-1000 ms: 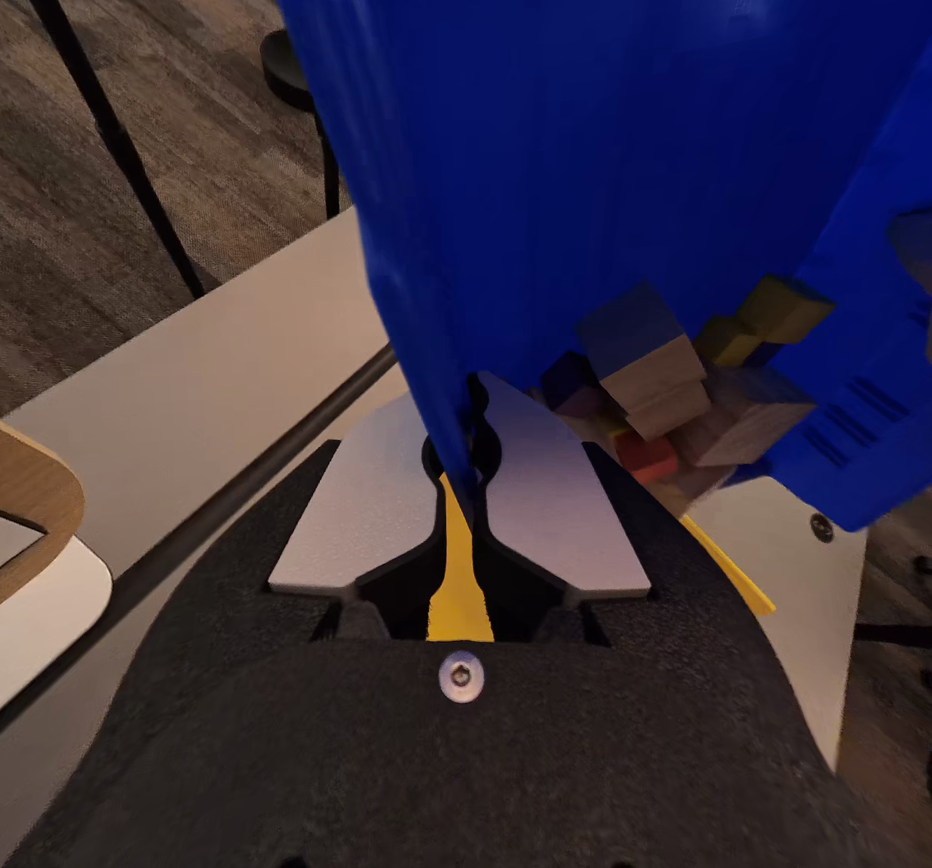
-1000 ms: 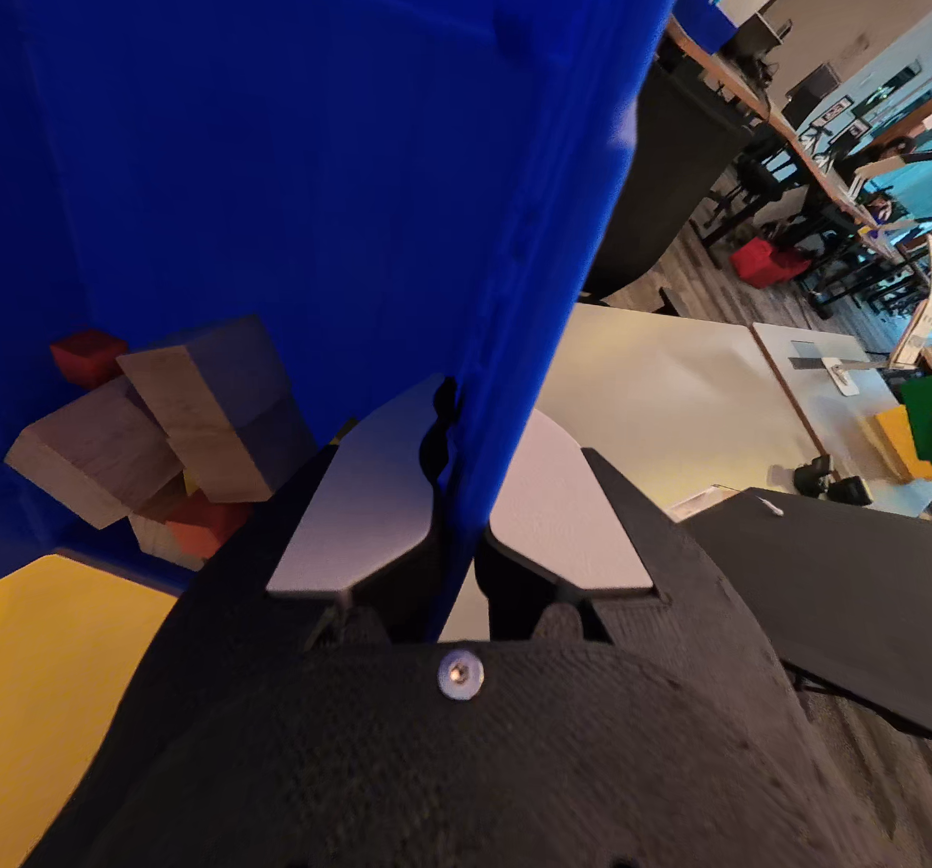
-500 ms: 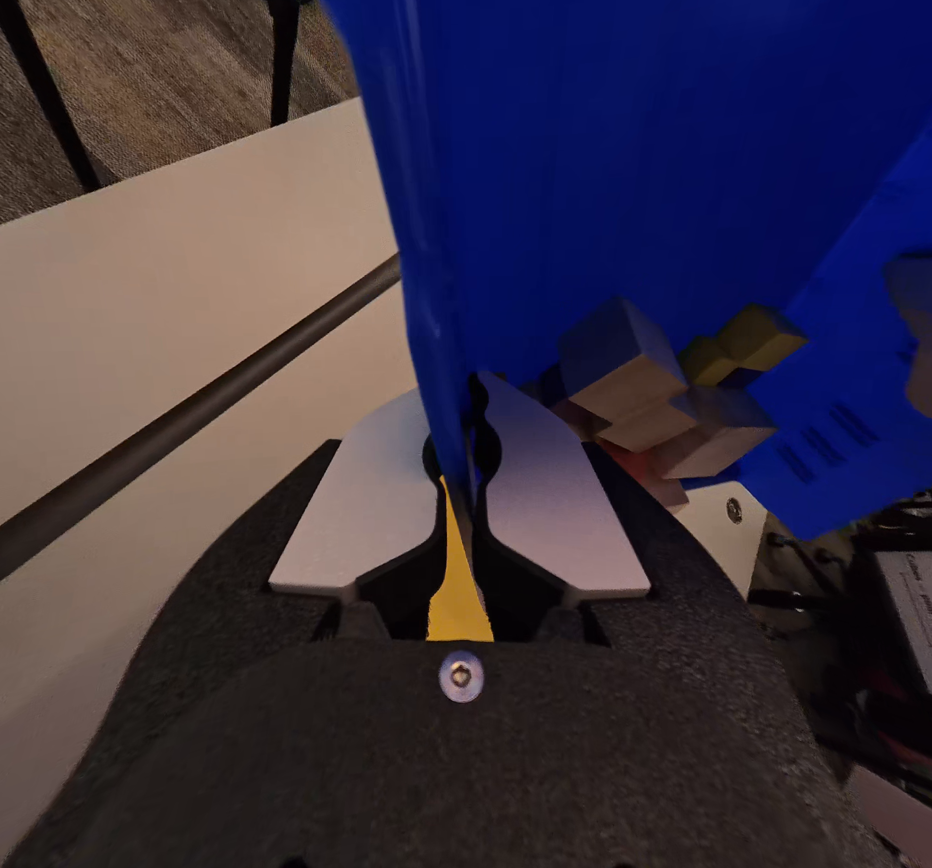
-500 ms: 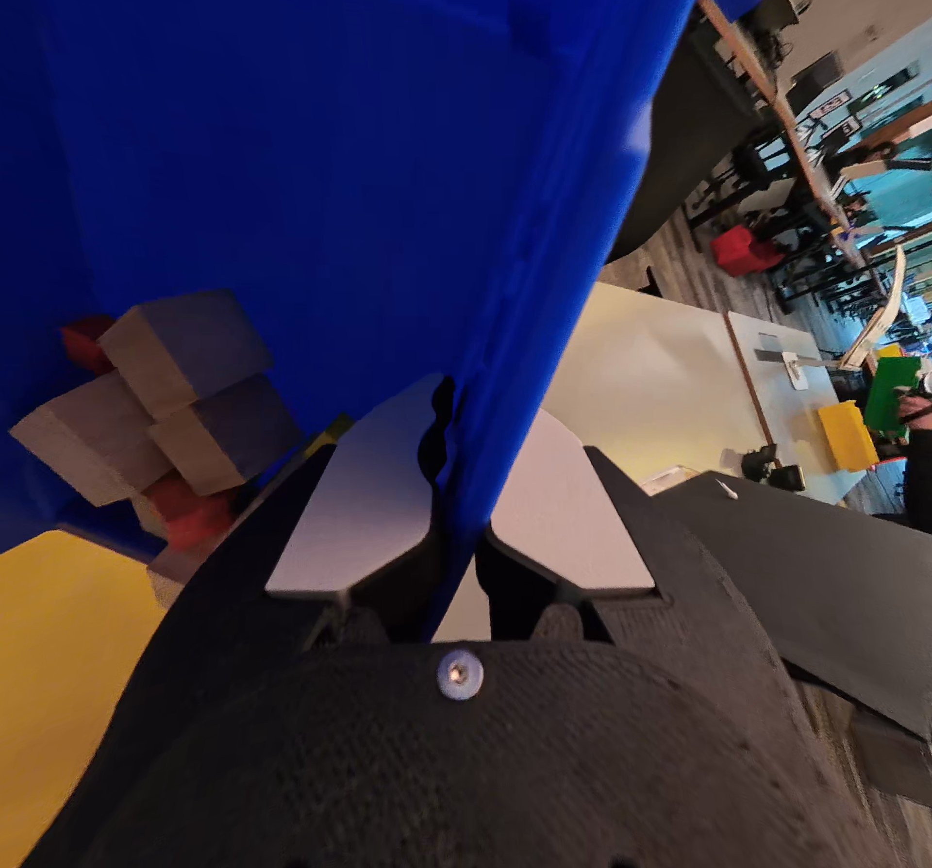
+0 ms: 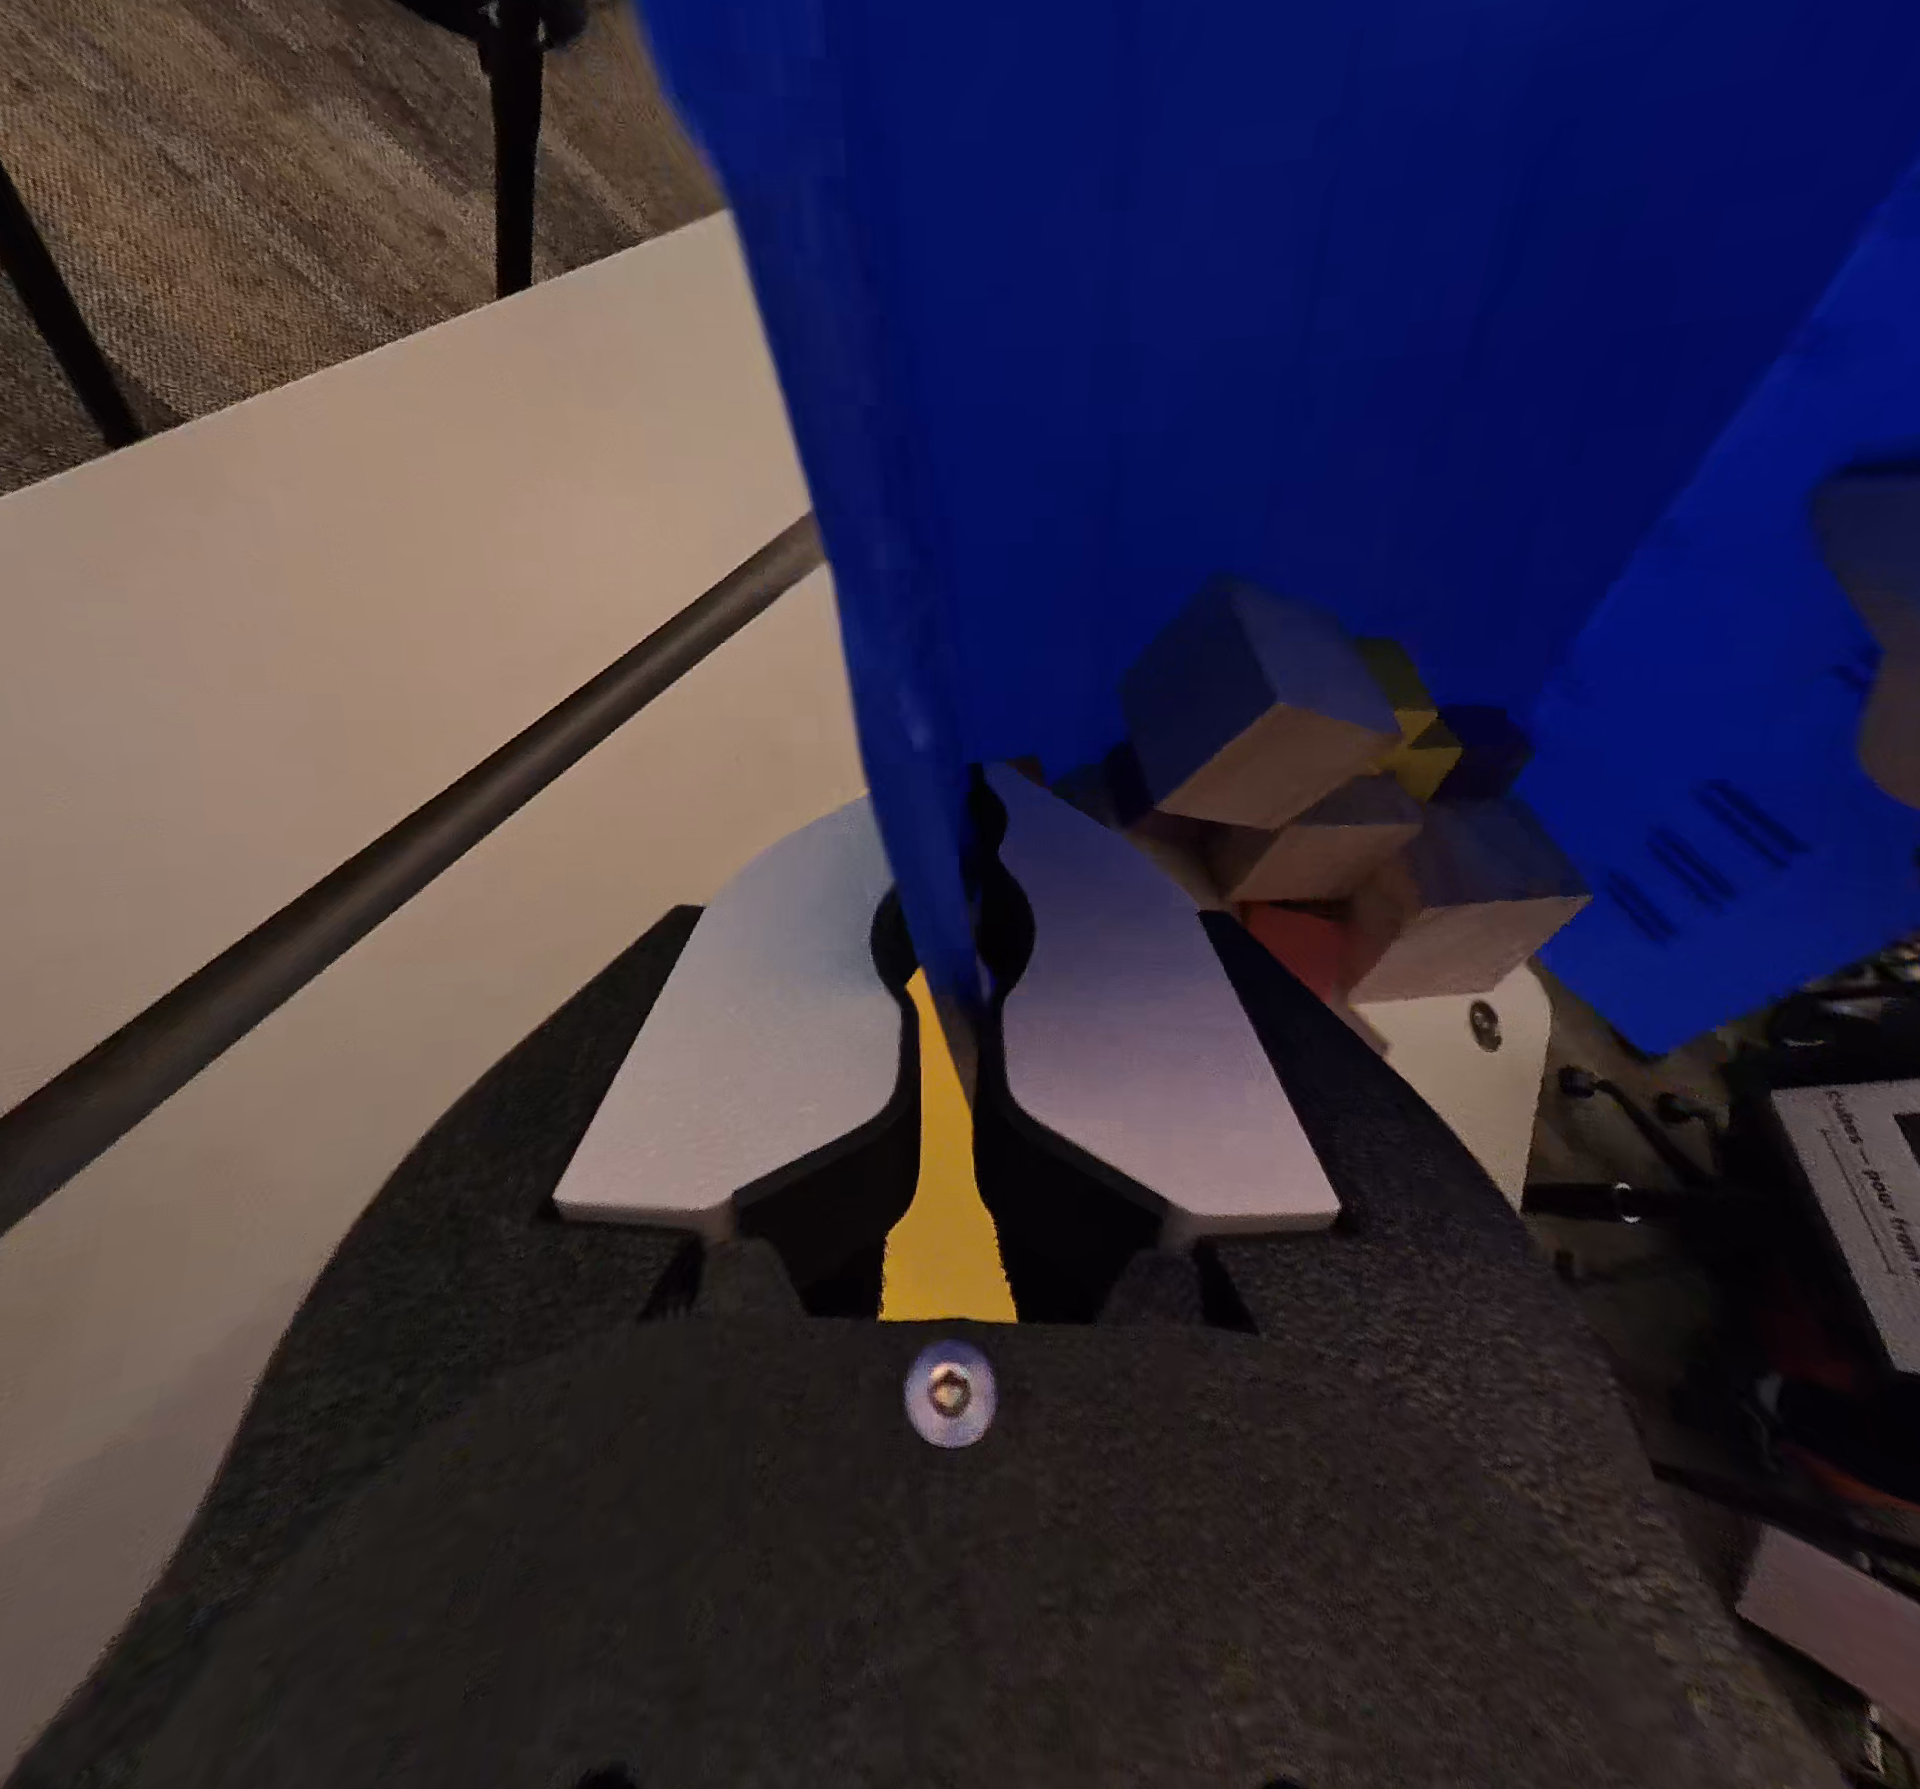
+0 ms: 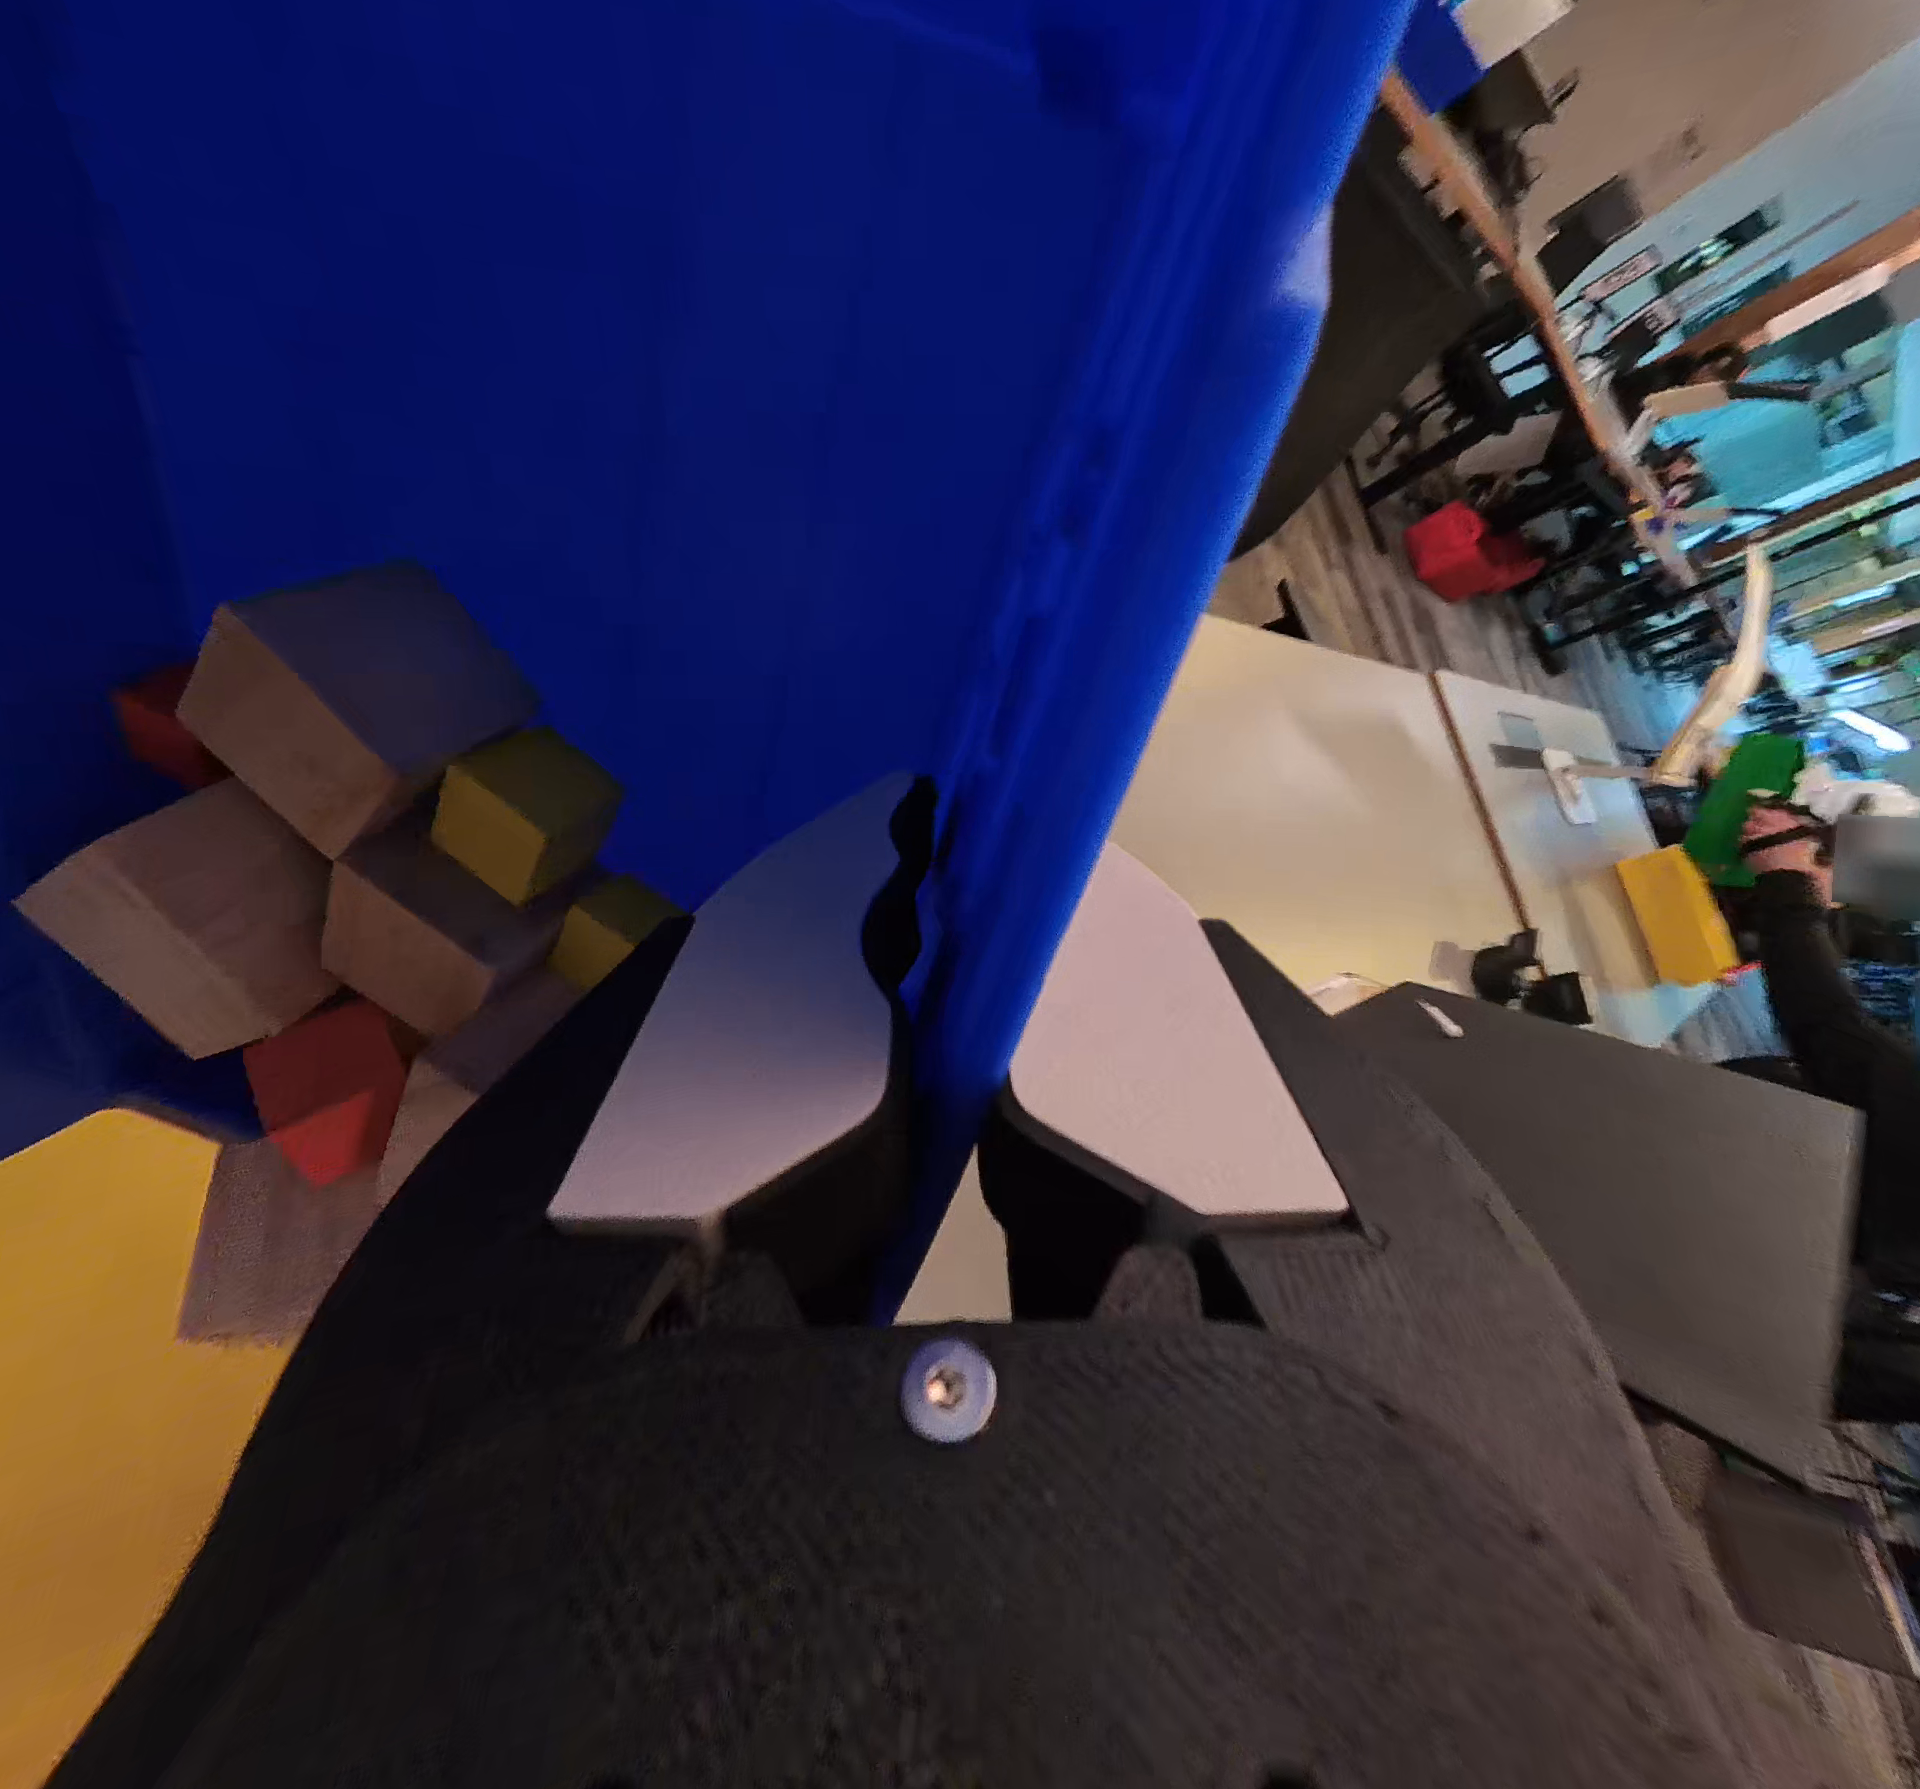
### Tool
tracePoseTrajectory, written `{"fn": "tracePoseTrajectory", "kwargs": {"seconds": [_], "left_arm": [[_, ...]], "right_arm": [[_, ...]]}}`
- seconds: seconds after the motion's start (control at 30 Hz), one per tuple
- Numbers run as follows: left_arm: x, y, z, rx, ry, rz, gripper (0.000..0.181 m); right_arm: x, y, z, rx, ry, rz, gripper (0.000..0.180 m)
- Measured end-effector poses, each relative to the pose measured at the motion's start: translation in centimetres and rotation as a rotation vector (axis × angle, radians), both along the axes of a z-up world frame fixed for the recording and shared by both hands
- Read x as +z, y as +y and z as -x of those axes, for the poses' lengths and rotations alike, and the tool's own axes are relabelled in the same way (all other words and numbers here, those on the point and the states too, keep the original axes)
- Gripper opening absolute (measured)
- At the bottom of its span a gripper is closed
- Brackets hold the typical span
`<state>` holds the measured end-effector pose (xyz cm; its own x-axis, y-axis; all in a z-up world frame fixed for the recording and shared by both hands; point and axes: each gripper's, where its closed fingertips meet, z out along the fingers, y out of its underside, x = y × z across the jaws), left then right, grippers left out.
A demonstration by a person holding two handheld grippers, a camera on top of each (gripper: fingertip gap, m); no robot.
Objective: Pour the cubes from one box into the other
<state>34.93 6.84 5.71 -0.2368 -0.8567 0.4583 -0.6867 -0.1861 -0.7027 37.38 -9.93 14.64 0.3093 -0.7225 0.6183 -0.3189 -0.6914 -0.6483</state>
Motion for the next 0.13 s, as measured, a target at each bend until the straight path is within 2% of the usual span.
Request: {"fn": "tracePoseTrajectory", "kwargs": {"seconds": [0.03, 0.13], "left_arm": [[-0.41, 0.07, 0.07, 0.003, 0.020, -0.023, 0.004], [-0.08, 0.14, 0.09, 0.008, -0.026, -0.058, 0.006]], "right_arm": [[-0.77, -0.04, -0.28, -0.001, 0.036, -0.009, 0.007], [-0.73, 0.01, 0.55, -0.028, 0.083, -0.007, 0.007]]}}
